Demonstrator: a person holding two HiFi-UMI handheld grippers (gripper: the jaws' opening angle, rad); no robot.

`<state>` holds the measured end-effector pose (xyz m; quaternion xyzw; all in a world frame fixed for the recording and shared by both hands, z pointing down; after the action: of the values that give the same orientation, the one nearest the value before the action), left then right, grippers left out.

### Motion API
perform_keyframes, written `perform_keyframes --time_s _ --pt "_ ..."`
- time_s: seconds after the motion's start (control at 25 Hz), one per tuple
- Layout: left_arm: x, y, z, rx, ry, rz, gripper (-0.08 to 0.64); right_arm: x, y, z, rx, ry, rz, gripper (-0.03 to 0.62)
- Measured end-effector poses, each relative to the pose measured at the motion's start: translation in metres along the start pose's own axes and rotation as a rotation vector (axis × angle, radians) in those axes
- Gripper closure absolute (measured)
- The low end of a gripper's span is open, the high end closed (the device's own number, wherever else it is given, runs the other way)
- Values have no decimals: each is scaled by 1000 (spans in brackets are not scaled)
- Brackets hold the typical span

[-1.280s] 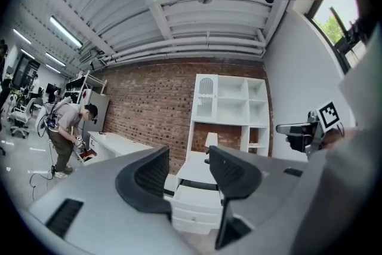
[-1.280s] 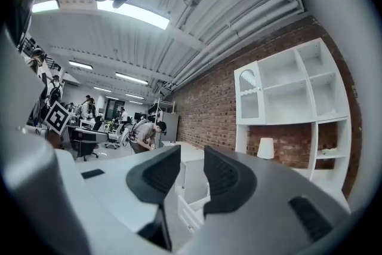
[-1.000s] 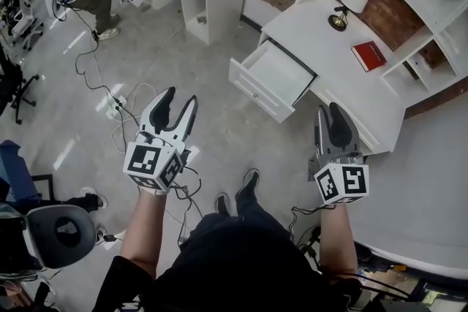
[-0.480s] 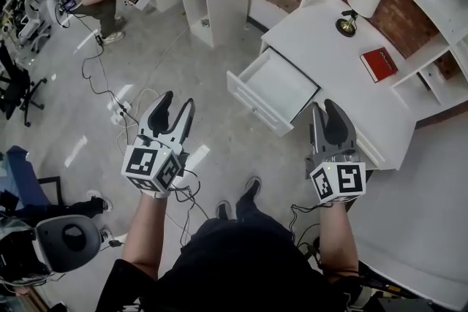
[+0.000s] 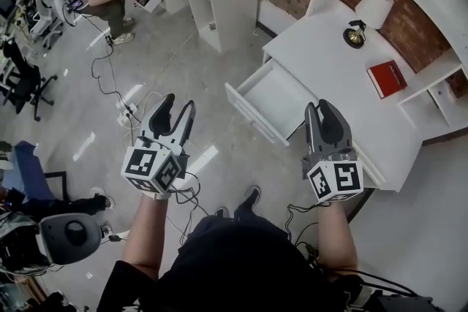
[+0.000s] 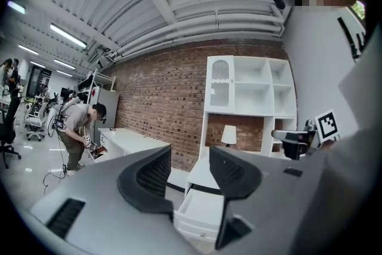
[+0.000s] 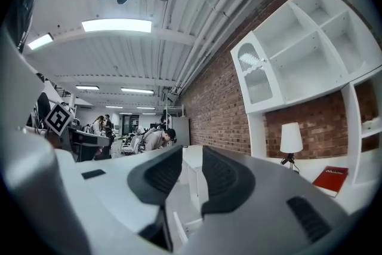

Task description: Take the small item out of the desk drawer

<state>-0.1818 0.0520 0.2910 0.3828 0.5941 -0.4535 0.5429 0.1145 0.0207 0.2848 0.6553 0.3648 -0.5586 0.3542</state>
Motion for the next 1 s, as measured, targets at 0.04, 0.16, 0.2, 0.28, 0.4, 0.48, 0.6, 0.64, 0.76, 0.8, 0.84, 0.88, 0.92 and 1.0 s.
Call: perform_keyframes --time_s 0.04,0.16,0.2,0.28,0.4,0.48,0.6,0.64,0.76,0.8,0.84,0.88,0.92,1.0 --pt "2 1 2 8 2 5 367 2 4 3 3 8 4 489" --pt "11 3 9 29 10 28 367 5 18 9 11 30 15 491" --pt "13 4 12 34 13 32 367 6 21 10 15 36 17 492" --pt "16 6 15 39 16 38 367 7 25 12 19 36 21 492" --pt "17 8 19 42 19 43 367 8 28 14 28 38 26 492" --pt "18 8 21 41 21 41 367 9 29 18 33 38 28 492" --pt "16 3 24 40 20 37 367 9 27 25 40 37 23 492" --pt "15 0 26 41 20 35 367 8 26 27 43 37 20 492" --pt "14 -11 36 43 30 15 367 5 25 37 40 25 10 492" --pt "14 -14 42 38 33 8 367 3 26 41 35 19 6 492" --pt "12 -18 48 31 32 6 367 2 28 44 28 14 3 492" --pt "10 -21 54 22 29 6 367 0 30 49 20 9 0 492" --pt "7 -26 60 13 25 3 367 -2 32 54 12 5 -4 492" --pt "2 -37 74 -2 22 -10 367 -6 33 67 1 -1 -14 492"
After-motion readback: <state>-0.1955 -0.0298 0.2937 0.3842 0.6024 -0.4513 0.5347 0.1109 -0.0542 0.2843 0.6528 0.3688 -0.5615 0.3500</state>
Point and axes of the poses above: the fingertips, and each gripper's own axes: z forward along the fingers, y to its right, x out of its top, the point moved 2 cm from there along -z, backward along the fingers, and after that the axes turned 9 degrees about y, right-handed, at the moved point
